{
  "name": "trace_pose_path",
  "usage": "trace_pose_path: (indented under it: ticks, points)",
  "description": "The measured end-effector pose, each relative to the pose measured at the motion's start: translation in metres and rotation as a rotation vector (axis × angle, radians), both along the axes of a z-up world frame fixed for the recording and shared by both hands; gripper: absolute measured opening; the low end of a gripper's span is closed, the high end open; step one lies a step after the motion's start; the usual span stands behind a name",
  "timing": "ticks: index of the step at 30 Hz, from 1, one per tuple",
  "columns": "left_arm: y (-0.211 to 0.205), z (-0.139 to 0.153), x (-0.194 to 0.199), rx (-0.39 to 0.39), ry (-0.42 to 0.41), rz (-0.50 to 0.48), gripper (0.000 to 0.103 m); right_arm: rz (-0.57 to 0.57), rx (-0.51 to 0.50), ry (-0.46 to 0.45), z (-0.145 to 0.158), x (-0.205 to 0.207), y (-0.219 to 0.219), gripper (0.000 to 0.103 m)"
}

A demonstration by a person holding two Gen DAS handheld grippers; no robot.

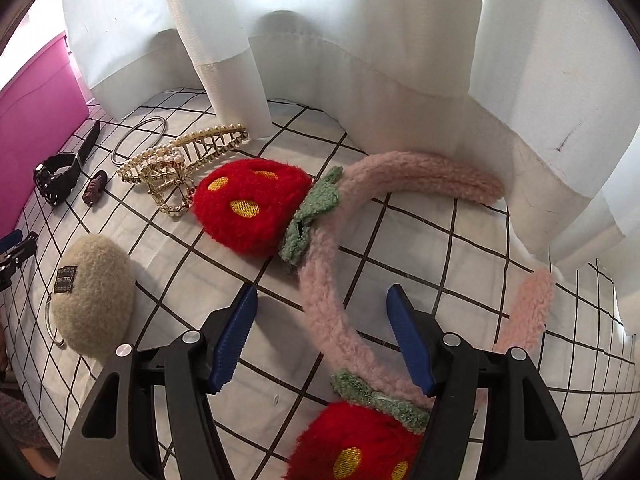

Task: Organize jewelry
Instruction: 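Grasp the black hairpin with the left tool while the right tool grasps the pink headband, then lift and carry the hairpin and headband with both tools over the tub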

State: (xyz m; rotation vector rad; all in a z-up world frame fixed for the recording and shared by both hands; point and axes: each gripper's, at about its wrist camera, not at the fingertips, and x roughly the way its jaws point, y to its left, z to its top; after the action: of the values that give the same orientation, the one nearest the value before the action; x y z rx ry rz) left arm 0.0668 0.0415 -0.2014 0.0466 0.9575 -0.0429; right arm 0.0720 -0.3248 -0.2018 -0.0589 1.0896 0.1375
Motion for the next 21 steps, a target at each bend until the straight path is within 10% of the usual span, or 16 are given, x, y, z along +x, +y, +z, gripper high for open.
trace_pose_path:
  ticks: [5,8,21]
  points:
    - [-0.011,0.005,-0.005,-0.009,-0.003,-0.055,0.043,0.027,-0.012,-0.022,0.005,-0.009,0.009,0.019]
    - [-0.018,0.007,-0.007,-0.014,0.005,-0.095,0.019,0.033,-0.034,-0.031,0.005,-0.011,0.016,0.013]
    - [-0.026,0.021,-0.021,-0.066,0.061,-0.124,0.012,-0.038,0.072,-0.076,0.027,-0.046,0.017,0.011]
